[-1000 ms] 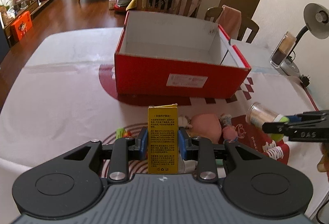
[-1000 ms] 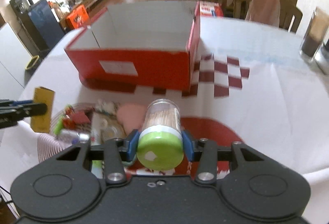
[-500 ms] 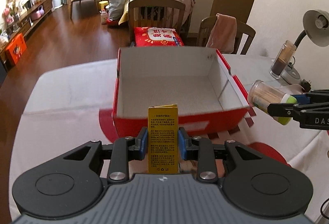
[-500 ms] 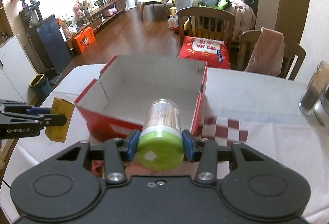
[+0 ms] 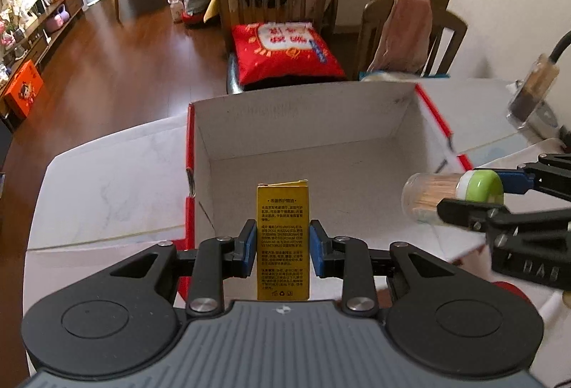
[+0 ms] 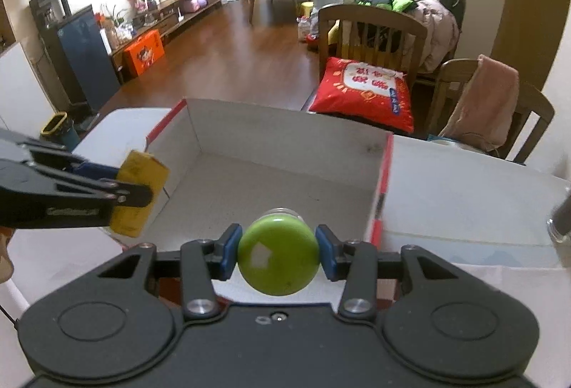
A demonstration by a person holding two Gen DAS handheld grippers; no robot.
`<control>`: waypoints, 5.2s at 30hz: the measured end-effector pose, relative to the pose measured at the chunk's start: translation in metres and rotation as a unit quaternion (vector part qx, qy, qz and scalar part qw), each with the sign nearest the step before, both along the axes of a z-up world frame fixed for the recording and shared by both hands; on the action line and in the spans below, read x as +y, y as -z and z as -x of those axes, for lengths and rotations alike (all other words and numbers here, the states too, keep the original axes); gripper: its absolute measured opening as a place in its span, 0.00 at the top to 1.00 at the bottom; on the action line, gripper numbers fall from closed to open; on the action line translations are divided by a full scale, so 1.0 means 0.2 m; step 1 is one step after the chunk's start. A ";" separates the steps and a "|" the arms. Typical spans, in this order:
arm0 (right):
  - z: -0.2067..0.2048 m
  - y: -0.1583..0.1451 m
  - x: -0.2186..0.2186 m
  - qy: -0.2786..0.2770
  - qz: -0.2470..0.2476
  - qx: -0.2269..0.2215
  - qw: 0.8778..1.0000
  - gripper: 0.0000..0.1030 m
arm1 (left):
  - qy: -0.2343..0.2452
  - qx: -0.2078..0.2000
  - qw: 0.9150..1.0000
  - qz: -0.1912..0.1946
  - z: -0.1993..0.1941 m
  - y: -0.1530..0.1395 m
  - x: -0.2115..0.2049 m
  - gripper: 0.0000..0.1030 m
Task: Organize rigid objects
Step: 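Carry the yellow box and toothpick jar with both tools into the red shoebox, then open the left tool releasing the yellow box while the right tool releases the jar, then move both tools back over the pile of items, then grasp the green highlighter with the left tool while the right tool grasps the white glue stick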
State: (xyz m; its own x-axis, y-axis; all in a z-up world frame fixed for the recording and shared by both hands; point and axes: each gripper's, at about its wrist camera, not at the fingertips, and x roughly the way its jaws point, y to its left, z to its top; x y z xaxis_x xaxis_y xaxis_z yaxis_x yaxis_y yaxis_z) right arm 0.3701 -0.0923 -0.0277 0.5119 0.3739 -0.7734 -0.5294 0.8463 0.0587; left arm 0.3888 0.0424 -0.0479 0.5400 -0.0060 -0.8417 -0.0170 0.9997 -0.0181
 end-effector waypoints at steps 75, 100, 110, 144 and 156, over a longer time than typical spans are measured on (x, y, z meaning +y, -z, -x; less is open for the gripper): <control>0.67 -0.30 -0.13 0.013 -0.027 -0.018 0.999 0.27 | 0.001 -0.060 0.998 0.029 0.69 -0.28 -0.05 0.41; 1.12 -0.07 -0.17 -0.012 -0.037 -0.042 0.998 0.15 | -0.008 -0.091 0.995 0.027 1.20 -0.09 -0.08 0.22; 1.19 0.14 -0.17 -0.020 -0.017 -0.009 1.000 0.16 | -0.032 -0.048 0.998 0.037 1.24 0.18 -0.07 0.22; 0.98 0.50 0.01 -0.061 0.026 0.043 0.997 0.70 | -0.086 -0.012 0.996 -0.010 1.00 0.63 0.14 0.47; 0.96 0.49 0.01 -0.043 0.014 0.057 0.997 0.83 | -0.093 -0.019 0.996 -0.004 1.00 0.60 0.13 0.84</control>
